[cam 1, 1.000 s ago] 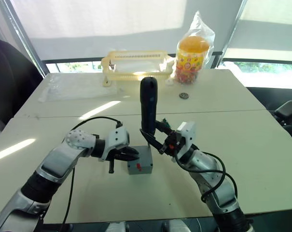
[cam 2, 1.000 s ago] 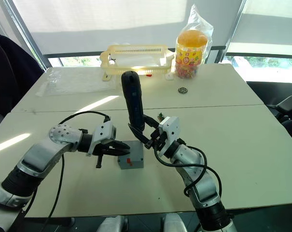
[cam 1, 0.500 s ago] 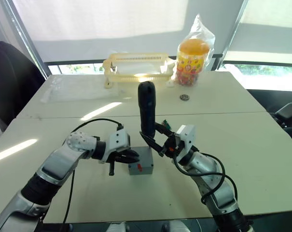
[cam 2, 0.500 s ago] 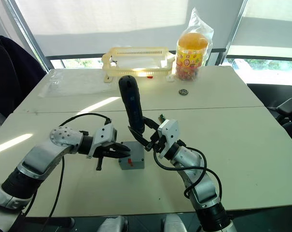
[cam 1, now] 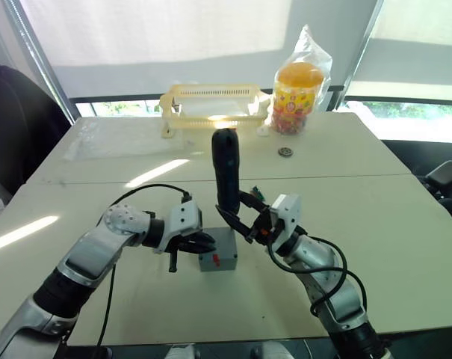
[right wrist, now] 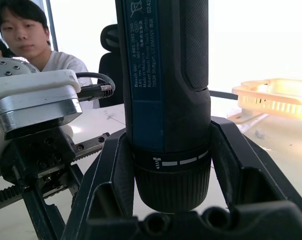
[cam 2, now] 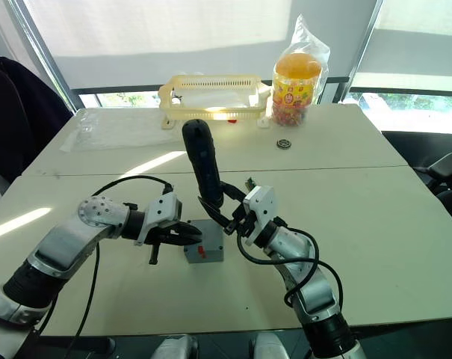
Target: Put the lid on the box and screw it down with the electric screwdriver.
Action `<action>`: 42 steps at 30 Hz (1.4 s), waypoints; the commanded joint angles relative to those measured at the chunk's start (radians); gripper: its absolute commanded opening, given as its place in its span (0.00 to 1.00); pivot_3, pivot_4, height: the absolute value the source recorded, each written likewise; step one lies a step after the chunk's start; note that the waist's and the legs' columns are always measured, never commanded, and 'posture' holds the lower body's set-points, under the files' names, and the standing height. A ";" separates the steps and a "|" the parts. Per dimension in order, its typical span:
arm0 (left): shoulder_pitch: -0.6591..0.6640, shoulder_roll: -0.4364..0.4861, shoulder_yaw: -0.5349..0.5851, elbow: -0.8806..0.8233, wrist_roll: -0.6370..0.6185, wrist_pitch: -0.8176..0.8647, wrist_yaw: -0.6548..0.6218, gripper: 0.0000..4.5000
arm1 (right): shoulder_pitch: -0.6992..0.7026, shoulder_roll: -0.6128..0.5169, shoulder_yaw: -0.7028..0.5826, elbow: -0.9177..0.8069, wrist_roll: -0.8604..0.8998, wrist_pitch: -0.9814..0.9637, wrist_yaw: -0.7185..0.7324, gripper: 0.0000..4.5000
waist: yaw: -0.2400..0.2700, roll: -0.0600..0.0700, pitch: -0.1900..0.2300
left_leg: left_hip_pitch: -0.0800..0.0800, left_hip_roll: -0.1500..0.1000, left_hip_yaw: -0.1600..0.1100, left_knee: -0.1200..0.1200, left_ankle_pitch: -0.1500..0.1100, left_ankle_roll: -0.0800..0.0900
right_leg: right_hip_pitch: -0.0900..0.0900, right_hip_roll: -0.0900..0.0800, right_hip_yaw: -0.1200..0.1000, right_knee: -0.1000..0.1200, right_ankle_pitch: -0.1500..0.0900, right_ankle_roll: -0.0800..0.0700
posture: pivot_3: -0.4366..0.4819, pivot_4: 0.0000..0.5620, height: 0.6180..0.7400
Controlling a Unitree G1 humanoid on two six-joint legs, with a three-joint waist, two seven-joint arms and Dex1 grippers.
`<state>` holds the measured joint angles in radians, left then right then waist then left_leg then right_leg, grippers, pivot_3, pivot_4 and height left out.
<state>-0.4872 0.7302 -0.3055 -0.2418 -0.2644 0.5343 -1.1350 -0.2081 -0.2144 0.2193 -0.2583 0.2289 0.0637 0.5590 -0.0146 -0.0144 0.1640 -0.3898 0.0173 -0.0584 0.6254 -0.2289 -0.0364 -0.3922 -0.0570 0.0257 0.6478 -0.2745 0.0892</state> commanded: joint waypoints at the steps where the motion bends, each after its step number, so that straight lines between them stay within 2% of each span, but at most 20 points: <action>1: 0.026 0.003 -0.044 0.022 0.042 0.016 0.009 0.15 | 0.025 0.005 -0.025 0.075 0.002 0.019 -0.017 0.39 | 0.001 0.000 0.000 | 0.000 0.000 0.000 0.000 0.000 0.000 | 0.000 0.000 0.000 0.000 0.000 0.000 | 0.48 0.27 1.00; 11: 0.037 0.008 -0.046 0.006 0.040 0.018 0.008 0.15 | -0.010 -0.009 -0.050 0.088 0.019 0.024 -0.009 0.39 | 0.002 0.000 0.000 | 0.000 0.000 0.000 -0.001 0.000 0.000 | 0.000 -0.001 0.000 -0.001 -0.001 0.000 | 0.48 0.27 1.00; 27: 0.041 0.012 -0.045 0.013 0.047 0.013 0.005 0.15 | 0.040 -0.078 -0.025 0.040 0.009 0.074 0.021 0.39 | 0.002 0.000 -0.001 | 0.001 -0.001 0.000 -0.003 0.000 0.000 | 0.000 -0.002 0.000 -0.003 -0.001 0.000 | 0.48 0.27 1.00; 42: 0.040 0.005 -0.046 0.016 0.049 0.012 0.009 0.15 | 0.042 -0.066 -0.018 0.046 0.011 0.089 0.012 0.39 | 0.002 0.000 -0.001 | 0.001 -0.001 0.000 -0.004 0.000 0.000 | 0.000 -0.004 -0.001 -0.004 -0.002 0.000 | 0.48 0.27 1.00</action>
<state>-0.4750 0.7268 -0.3099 -0.2565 -0.2529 0.5304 -1.1263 -0.2002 -0.2651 0.1979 -0.2848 0.2619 0.0947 0.5767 -0.0126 -0.0140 0.1629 -0.3893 0.0164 -0.0587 0.6213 -0.2291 -0.0366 -0.3919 -0.0609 0.0250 0.6437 -0.2765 0.0895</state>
